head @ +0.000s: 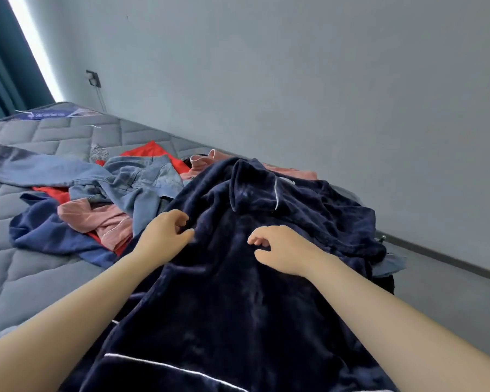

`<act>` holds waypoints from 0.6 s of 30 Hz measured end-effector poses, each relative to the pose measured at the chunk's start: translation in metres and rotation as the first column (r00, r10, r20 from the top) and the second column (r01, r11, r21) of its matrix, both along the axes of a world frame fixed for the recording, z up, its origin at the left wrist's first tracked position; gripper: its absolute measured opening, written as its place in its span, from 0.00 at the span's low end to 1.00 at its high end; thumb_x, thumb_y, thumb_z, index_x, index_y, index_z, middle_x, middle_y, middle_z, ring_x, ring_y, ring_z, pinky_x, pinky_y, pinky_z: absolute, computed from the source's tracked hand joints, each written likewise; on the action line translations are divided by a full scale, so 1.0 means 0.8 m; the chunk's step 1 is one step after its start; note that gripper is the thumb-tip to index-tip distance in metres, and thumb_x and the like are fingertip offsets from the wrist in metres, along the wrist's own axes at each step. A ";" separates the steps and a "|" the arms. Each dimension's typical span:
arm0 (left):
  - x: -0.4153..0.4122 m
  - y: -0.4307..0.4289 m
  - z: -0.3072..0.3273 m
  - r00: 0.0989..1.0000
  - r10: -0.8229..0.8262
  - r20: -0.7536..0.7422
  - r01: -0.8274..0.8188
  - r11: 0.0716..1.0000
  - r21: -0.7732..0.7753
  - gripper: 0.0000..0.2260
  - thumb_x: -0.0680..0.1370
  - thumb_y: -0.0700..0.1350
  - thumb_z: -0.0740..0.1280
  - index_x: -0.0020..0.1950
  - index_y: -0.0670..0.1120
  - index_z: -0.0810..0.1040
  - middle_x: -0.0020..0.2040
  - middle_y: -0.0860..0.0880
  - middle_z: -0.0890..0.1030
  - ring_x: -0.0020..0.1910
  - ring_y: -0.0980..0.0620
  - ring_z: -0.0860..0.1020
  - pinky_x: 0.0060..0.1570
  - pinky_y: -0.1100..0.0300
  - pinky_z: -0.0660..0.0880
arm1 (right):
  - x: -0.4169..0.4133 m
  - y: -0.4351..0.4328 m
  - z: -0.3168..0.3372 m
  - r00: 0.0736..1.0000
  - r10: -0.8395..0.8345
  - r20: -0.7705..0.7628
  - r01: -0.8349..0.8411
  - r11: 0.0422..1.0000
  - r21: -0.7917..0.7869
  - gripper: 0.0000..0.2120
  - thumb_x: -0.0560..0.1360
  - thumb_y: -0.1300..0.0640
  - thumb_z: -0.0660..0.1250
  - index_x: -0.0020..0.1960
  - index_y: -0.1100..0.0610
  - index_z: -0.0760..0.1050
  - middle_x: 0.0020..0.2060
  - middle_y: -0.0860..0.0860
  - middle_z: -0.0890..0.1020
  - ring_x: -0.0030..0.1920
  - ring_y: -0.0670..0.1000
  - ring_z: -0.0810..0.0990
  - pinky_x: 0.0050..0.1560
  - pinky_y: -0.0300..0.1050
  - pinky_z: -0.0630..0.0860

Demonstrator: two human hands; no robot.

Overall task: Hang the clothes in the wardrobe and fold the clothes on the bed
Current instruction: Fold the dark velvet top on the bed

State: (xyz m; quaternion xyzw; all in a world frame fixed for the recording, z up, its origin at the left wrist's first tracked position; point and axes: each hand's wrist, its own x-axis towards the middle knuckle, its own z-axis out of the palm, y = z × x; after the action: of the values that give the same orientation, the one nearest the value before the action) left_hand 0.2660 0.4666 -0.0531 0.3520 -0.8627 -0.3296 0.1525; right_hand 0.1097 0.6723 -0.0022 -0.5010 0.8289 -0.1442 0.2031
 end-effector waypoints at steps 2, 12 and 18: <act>0.010 -0.024 -0.014 0.993 0.058 0.101 -0.053 0.997 -0.047 0.21 0.73 0.48 0.72 0.63 0.43 0.75 0.57 0.45 0.78 0.55 0.45 0.77 0.56 0.51 0.74 | -0.005 -0.032 -0.001 1.000 0.019 -0.009 -0.019 1.000 -0.006 0.17 0.76 0.56 0.63 0.65 0.50 0.74 0.59 0.46 0.78 0.58 0.46 0.75 0.62 0.45 0.73; 0.047 -0.079 -0.053 0.973 0.162 0.164 -0.168 0.986 0.024 0.11 0.75 0.48 0.70 0.39 0.46 0.72 0.39 0.47 0.76 0.48 0.41 0.77 0.41 0.53 0.66 | -0.010 -0.166 -0.030 0.999 0.033 0.008 -0.033 0.999 -0.013 0.22 0.76 0.56 0.64 0.70 0.54 0.70 0.63 0.52 0.74 0.61 0.52 0.74 0.62 0.47 0.72; 0.031 -0.147 0.016 0.933 0.312 -0.178 -0.334 0.936 -0.109 0.09 0.79 0.44 0.64 0.49 0.39 0.79 0.47 0.39 0.82 0.49 0.41 0.78 0.47 0.54 0.68 | -0.006 -0.204 -0.040 0.985 -0.003 0.174 -0.003 1.000 0.031 0.35 0.76 0.56 0.64 0.79 0.55 0.52 0.76 0.51 0.61 0.74 0.52 0.63 0.72 0.48 0.65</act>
State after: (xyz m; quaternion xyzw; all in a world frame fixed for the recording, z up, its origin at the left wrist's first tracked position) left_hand 0.2908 0.3490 -0.0406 0.4508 -0.7986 -0.2667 0.2964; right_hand 0.1052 0.5089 -0.0341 -0.4833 0.8101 -0.1741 0.2825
